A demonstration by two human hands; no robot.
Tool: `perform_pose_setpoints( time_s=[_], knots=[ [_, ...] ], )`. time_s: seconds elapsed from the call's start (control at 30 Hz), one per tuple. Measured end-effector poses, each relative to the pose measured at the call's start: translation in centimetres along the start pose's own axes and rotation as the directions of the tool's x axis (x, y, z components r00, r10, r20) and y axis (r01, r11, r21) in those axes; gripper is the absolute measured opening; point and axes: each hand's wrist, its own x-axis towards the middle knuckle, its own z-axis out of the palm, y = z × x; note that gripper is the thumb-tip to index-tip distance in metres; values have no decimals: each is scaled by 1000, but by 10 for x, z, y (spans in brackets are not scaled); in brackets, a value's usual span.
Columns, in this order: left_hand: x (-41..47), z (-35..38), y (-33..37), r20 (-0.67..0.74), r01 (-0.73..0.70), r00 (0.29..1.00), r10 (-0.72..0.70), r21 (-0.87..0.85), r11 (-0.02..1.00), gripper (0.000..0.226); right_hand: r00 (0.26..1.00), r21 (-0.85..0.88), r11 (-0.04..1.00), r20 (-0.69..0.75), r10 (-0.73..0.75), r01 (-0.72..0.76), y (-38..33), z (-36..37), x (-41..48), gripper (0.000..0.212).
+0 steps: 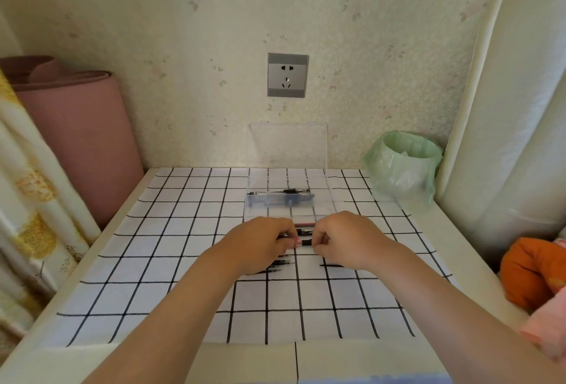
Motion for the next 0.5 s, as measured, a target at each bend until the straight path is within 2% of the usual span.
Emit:
perform_pose_setpoints(
  time_s=[0.23, 0.37, 0.5],
  knots=[
    [-2, -2, 2, -20, 16, 1000, -15, 63, 998, 19, 1000, 34, 999, 30, 0, -1, -1, 5, 0, 18],
    [-2, -3, -1, -67, 53, 997, -45, 118, 992, 20, 1000, 44, 999, -14, 14, -14, 1, 9, 3, 18],
    [-2, -4, -4, -75, 94, 994, -84, 147, 985, 21, 999, 80, 996, -16, -45, 46, -9, 17, 5, 21]
  ],
)
